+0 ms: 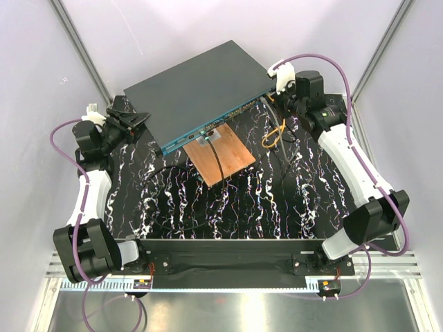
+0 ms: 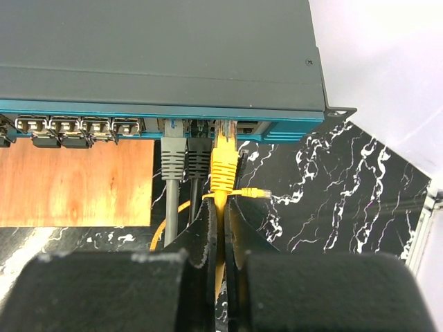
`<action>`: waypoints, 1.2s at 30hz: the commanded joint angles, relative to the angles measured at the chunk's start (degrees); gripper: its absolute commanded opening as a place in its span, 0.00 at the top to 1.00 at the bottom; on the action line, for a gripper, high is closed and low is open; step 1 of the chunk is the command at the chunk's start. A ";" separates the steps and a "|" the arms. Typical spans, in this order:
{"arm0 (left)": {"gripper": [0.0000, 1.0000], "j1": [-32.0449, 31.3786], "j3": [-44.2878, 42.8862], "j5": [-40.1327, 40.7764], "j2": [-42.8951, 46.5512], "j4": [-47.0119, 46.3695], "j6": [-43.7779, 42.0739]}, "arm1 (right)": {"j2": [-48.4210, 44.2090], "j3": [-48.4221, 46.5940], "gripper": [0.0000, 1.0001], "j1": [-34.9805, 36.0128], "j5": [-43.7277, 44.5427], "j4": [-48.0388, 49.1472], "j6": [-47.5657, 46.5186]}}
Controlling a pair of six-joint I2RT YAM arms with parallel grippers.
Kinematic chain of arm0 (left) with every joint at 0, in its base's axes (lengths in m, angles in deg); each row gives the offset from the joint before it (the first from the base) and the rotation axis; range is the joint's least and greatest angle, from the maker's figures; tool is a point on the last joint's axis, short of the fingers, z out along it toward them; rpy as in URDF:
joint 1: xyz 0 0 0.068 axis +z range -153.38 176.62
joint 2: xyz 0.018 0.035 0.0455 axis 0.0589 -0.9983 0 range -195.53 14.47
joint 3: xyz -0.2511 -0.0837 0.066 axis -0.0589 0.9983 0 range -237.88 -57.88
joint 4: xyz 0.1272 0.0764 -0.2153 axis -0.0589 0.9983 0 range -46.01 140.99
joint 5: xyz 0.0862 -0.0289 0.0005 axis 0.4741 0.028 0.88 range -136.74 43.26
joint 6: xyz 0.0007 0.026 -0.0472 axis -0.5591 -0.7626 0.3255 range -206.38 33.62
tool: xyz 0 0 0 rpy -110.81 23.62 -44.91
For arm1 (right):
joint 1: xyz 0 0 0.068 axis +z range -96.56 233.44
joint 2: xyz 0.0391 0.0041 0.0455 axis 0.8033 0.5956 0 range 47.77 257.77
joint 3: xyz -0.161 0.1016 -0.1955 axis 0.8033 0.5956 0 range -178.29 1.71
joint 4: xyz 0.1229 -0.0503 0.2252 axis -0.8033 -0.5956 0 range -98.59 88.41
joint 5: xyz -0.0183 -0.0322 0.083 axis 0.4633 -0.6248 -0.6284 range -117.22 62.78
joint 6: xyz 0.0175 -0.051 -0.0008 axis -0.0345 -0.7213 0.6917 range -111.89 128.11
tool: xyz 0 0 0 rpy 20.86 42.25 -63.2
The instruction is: Insert the plug into the switch port
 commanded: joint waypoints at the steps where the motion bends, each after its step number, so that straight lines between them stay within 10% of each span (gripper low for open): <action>1: 1.00 -1.82 0.21 -1.04 -0.28 -2.72 -2.00 | -2.70 0.34 1.00 2.05 -1.88 8.23 -1.83; 36: 1.00 -1.91 0.12 -0.95 -0.80 -2.28 -2.44 | -3.06 7.56 1.00 2.05 -0.12 15.61 -4.29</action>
